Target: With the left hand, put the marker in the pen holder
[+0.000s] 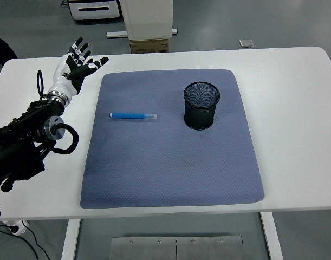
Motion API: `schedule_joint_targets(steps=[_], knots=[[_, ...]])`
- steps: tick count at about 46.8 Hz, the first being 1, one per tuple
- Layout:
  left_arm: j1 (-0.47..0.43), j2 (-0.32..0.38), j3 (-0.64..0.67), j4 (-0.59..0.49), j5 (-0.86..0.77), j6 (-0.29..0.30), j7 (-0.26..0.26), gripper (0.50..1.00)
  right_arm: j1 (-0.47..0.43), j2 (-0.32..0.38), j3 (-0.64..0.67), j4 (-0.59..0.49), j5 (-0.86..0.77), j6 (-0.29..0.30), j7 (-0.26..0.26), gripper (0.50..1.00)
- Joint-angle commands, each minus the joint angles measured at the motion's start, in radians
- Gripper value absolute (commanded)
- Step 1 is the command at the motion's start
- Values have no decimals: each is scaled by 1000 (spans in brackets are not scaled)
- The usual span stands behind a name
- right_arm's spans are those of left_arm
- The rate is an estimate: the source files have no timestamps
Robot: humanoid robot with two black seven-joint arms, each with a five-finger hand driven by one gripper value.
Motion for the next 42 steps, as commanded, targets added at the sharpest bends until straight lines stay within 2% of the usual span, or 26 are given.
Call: schedule_joint_targets(steps=[1,42], knots=[[0,0,0,0,0,0,0,1000,0,0,0,0,0,0,0,1000],[12,11,0,0,5,-8,0,1000,0,0,0,0,0,0,0,1000]])
